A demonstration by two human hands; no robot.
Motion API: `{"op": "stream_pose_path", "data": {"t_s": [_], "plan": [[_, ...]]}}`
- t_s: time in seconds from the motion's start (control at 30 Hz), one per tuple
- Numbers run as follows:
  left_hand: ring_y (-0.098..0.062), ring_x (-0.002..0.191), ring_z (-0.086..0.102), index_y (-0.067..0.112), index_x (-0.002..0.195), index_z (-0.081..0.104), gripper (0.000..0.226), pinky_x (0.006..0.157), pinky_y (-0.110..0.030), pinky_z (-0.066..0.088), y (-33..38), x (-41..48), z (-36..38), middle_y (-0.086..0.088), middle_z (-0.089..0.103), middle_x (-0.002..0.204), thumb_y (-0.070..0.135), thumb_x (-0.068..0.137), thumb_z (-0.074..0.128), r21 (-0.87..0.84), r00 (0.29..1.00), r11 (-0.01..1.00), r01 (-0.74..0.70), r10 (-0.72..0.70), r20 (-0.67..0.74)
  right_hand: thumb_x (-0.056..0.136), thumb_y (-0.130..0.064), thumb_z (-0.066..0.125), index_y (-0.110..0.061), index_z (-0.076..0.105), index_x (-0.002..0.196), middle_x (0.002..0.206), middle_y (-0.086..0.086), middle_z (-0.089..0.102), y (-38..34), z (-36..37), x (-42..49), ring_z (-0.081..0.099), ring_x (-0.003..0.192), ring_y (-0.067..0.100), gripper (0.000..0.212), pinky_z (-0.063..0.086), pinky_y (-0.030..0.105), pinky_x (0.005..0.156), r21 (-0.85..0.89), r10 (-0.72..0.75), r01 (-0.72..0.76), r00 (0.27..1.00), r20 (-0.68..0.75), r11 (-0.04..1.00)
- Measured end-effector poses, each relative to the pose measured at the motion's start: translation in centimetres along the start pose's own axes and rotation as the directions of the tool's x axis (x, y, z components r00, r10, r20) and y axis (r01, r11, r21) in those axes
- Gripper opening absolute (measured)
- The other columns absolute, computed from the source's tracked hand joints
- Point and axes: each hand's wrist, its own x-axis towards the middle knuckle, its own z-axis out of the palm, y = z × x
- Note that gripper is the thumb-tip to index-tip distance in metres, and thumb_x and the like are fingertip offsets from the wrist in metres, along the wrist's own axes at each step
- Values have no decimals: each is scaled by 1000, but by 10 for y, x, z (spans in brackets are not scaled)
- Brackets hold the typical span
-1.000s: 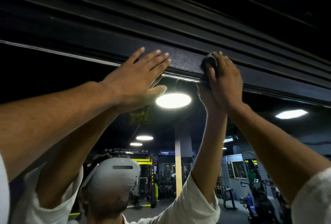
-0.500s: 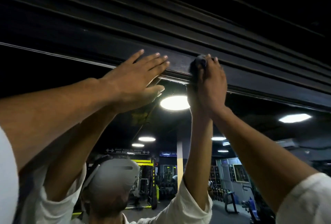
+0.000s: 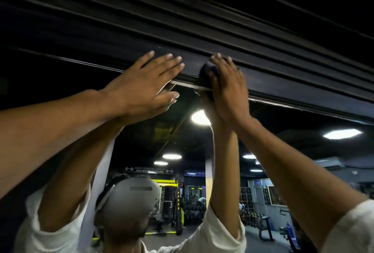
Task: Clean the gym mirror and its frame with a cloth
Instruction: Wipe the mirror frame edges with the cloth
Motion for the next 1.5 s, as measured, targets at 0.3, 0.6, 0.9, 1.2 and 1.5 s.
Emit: {"op": "stream_pose_path", "data": {"t_s": [0.3,0.6,0.9,1.2,1.5], "plan": [[-10,164,-10,22,170,1,93,133,-47,-8,-17,-24,-6,4,-4,179,70,90,-3,14,997,997,80,-80,-5,112,-32,43,-20,44,158,169,2,35,-69,28,4,19,160,19,47,12,43,131,55,-69,67,997,29,996],[-12,163,-15,21,170,-7,90,132,-51,-8,-16,-30,-3,3,-11,178,70,95,0,21,996,996,84,-84,-5,110,-33,39,-20,42,159,170,3,32,-81,29,-11,16,161,20,51,4,34,129,43,7,-7,1000,1,999],[-10,162,-17,24,170,-7,91,132,-50,-8,-14,-28,-3,5,-13,178,72,93,-3,9,997,997,83,-83,5,110,-35,36,-20,38,161,171,4,29,-73,27,-15,15,162,21,53,4,35,130,-37,-48,48,999,9,998],[-10,163,-9,23,170,5,89,134,-45,-3,-46,-49,-20,4,-2,179,72,95,5,3,999,1000,18,-18,42,110,-32,37,-16,40,160,170,7,32,-117,49,-5,17,161,24,53,5,42,131,12,-55,55,998,25,998],[-7,163,-10,28,170,-2,87,134,-42,-3,-143,-116,-49,9,-8,178,73,95,3,77,993,992,104,-109,52,110,-33,35,-18,49,155,168,4,38,-186,86,21,20,160,22,50,6,43,130,93,2,0,1000,-22,996]]}}
